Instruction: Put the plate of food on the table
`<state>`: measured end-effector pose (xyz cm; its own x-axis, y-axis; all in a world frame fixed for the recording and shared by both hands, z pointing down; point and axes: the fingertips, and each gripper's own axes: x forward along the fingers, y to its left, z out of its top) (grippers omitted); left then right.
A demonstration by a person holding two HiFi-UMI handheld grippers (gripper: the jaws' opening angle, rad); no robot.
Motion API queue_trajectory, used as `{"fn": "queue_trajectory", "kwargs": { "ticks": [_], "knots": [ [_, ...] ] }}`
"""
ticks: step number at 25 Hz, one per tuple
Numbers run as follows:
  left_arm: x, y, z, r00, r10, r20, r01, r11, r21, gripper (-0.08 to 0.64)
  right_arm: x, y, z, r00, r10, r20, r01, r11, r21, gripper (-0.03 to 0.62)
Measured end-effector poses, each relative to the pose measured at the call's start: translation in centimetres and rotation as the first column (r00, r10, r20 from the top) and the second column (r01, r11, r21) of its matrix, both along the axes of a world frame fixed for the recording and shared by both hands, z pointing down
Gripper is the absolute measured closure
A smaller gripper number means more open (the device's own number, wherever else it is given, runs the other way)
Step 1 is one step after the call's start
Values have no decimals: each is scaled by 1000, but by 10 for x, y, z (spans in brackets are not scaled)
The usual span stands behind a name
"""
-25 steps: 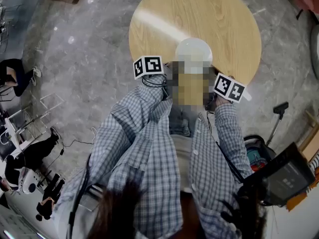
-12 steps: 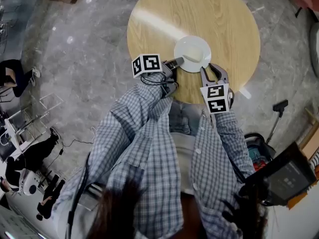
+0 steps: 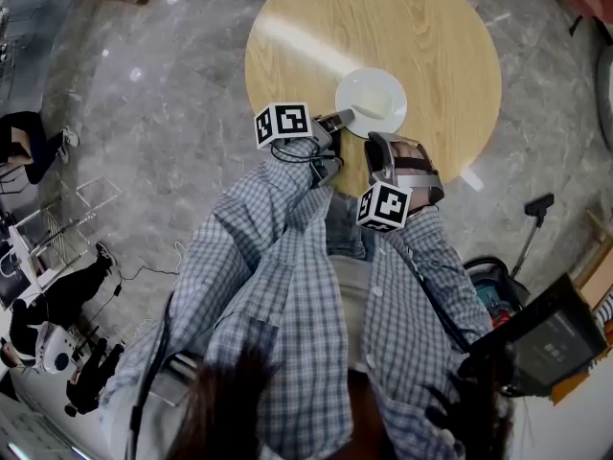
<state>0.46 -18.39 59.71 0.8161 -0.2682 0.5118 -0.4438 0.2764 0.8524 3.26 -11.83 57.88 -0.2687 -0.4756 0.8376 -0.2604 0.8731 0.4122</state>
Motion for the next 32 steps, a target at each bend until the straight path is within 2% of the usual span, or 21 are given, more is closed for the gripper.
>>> {"fn": "queue_trajectory", "kwargs": {
  "ticks": [4, 6, 7, 16, 21, 32],
  "knots": [
    [0, 1, 1, 1000, -5, -3, 5, 1000, -3, 538, 1, -1, 7, 992, -70, -105, 76, 996, 55, 497],
    [1, 1, 0, 1000, -6, -4, 6, 1000, -2, 538, 2, -1, 9, 989, -77, -128, 86, 994, 65, 546],
    [1, 1, 0, 1000, -6, -5, 6, 1000, -2, 538, 3, -1, 9, 988, -78, -133, 87, 994, 66, 548],
    [5, 0, 0, 1000, 18, -24, -17, 1000, 8, 538, 6, -3, 10, 988, -29, -149, 39, 997, 60, 551],
    [8, 0, -4, 998, 47, -34, -46, 998, 35, 537, 6, -5, 12, 987, -38, -157, 47, 998, 52, 551],
    [5, 20, -5, 992, 119, -49, -118, 993, 18, 534, 5, -6, 14, 989, -31, -146, 34, 999, 18, 551]
  ]
}}
